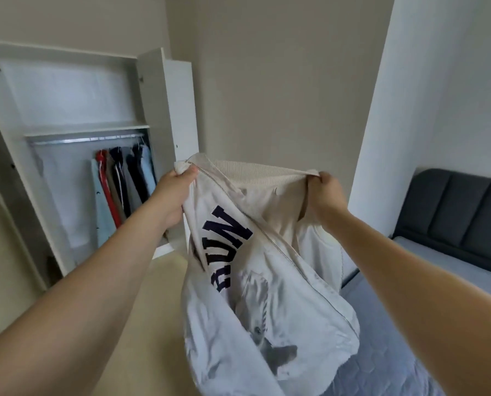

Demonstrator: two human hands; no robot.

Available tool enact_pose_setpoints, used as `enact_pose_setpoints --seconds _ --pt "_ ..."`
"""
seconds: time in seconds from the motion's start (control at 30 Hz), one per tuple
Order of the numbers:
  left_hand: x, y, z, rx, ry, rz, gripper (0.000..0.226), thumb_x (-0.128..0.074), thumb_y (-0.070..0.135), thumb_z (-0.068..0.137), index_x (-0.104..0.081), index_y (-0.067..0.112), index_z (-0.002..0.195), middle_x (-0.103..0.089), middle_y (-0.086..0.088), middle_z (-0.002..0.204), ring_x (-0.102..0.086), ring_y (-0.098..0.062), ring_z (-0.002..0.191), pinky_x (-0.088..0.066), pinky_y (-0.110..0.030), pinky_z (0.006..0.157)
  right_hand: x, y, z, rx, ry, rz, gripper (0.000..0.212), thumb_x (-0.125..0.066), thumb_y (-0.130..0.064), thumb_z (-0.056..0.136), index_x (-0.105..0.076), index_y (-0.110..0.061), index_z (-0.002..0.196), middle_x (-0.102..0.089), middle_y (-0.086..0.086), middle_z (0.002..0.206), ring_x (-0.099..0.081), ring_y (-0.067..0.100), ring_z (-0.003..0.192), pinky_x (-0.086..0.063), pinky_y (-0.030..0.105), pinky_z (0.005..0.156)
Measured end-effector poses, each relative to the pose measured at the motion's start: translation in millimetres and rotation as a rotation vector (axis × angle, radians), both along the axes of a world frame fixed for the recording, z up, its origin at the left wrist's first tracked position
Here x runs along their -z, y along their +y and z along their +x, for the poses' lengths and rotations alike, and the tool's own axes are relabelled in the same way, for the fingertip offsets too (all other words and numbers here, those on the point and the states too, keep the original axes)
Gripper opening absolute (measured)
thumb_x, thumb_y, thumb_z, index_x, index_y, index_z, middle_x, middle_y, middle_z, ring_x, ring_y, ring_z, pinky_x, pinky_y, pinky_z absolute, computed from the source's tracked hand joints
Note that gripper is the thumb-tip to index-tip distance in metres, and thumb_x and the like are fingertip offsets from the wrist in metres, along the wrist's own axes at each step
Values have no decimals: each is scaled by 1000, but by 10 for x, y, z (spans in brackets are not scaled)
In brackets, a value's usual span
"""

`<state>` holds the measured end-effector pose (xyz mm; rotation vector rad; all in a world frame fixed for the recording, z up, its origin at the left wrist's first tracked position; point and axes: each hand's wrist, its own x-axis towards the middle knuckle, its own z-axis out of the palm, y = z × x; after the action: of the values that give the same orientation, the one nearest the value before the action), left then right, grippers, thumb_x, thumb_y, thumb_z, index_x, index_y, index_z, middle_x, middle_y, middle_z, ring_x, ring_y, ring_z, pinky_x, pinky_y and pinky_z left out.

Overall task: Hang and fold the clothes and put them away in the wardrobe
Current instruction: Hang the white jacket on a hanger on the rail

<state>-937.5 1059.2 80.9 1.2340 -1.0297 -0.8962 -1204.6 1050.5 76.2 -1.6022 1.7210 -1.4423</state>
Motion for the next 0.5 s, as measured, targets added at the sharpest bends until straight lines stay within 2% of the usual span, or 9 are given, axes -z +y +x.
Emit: enact_pose_setpoints --seconds 0.07,0.17,0.23,0.3,0.33,0.37,0.43,0.47,0.5 --pt "-6 -35 24 4 15 -5 25 -57 41 94 -61 23 112 -64 3 117 -58 -15 110 -42 -32 100 -79 -57 53 3 105 23 25 -33 -18 96 -54 -5 99 -55 9 88 -51 28 84 -35 28 70" --pt "-110 -76 -85 77 27 -31 14 -57 38 94 -62 25 98 -67 3 111 -61 -15 108 -43 -33 102 -4 -90 42 -85 189 100 22 -40 -20 94 -52 -11 110 -53 5 98 -49 25 93 -37 30 78" --pt "-234 -88 -232 136 -14 -73 11 -56 35 96 -61 26 92 -66 4 103 -61 -14 105 -44 -30 98 166 -93 15 -286 89 103 16 -49 -25 90 -60 -21 100 -58 1 94 -52 23 94 -41 32 83" --pt "-385 -103 -371 193 -13 -137 11 -54 30 97 -62 23 92 -68 4 98 -64 -13 97 -48 -27 89 280 -52 55 -495 -1 138 16 -54 -31 86 -62 -17 85 -58 0 85 -55 19 86 -43 28 77" --pt "-461 -109 -443 210 -4 -165 12 -54 28 98 -63 22 91 -69 3 95 -66 -11 90 -50 -25 82 306 -39 102 -574 3 167 21 -59 -35 86 -62 -14 88 -57 -1 87 -54 14 84 -43 21 76" --pt "-518 -122 -499 223 -25 -185 13 -55 27 98 -63 19 90 -69 2 91 -67 -8 81 -52 -23 76 319 -44 164 -623 25 206 30 -64 -40 84 -63 -14 99 -57 -3 96 -55 9 90 -43 16 82" --pt "-566 -174 -614 264 -122 -193 16 -56 27 97 -63 15 91 -70 -4 91 -66 -12 78 -53 -25 75 296 -84 294 -717 68 227 54 -77 -45 75 -59 -19 119 -59 -1 119 -59 13 107 -46 27 97" --pt "-559 -192 -678 300 -188 -187 17 -56 28 96 -64 14 91 -69 -6 91 -66 -17 80 -53 -29 78 270 -90 354 -784 61 215 55 -79 -35 75 -58 -17 122 -62 3 120 -62 17 108 -50 32 95" --pt "-530 -210 -715 329 -237 -172 18 -57 30 96 -64 15 91 -68 -7 89 -64 -19 79 -52 -31 77 249 -81 418 -856 52 209 49 -77 -24 79 -58 -15 123 -66 5 117 -65 16 105 -53 29 91"
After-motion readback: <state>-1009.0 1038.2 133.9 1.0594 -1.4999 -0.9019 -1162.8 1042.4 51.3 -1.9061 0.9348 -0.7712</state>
